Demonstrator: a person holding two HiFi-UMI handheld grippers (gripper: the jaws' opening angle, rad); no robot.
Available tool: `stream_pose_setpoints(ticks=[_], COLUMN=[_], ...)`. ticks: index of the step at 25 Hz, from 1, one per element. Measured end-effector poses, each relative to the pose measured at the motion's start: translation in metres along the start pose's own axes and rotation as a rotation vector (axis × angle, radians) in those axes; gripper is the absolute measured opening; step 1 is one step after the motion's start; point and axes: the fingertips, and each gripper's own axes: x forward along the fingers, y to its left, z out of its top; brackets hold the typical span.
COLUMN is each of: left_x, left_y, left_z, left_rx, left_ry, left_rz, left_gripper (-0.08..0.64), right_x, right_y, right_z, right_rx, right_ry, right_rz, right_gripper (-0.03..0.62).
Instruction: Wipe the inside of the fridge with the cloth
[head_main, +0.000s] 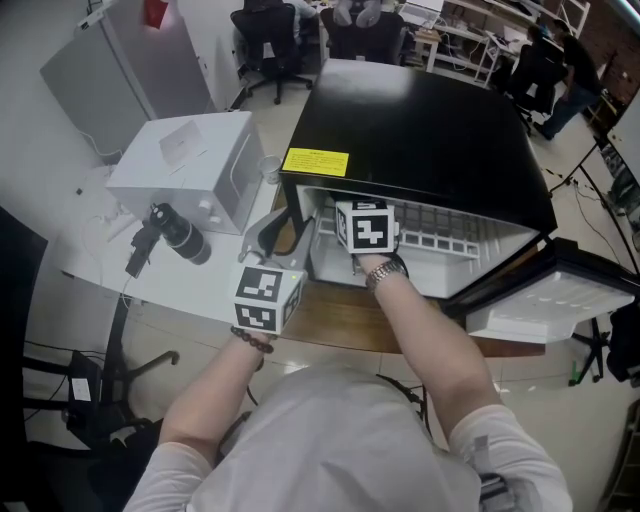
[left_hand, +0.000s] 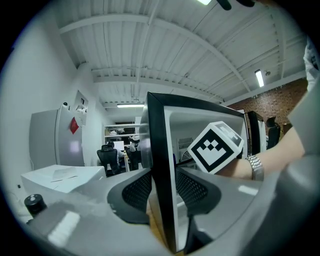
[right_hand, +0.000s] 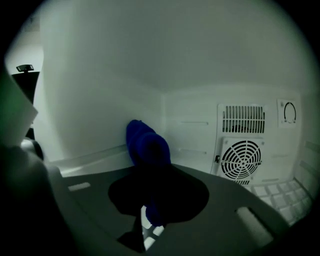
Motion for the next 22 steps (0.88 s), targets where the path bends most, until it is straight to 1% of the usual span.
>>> stream_pose_setpoints(ticks=[5, 9, 13, 22], left_x=[0.001, 0.001, 0.001, 0.002], left_y=[0.001, 0.001, 0.001, 0.002], left_z=[-0.005, -0.004, -0.006, -0.001], left_rx=[0.007, 0.009, 0.012, 0.002], left_ry=[0.004, -0.002, 0.009, -0.003], left_rz=[-0.009, -0.007, -0.008, 0.007], left_gripper=[0.147, 0.147, 0.147, 0.149], right_x=[0.002, 0.001, -0.002, -0.014], right_y=[-0.003, -0.009, -0.018, -0.041], right_z=[-0.004, -0.012, -0.014, -0.019], right_rx=[-0.009, 0.002, 0.003, 0.026], right_ry=[0.04, 0.075, 0.085, 0.091], right_rz=[-0.021, -0.034, -0.053, -0.088], right_gripper=[0.06, 0.058, 0.058, 0.058])
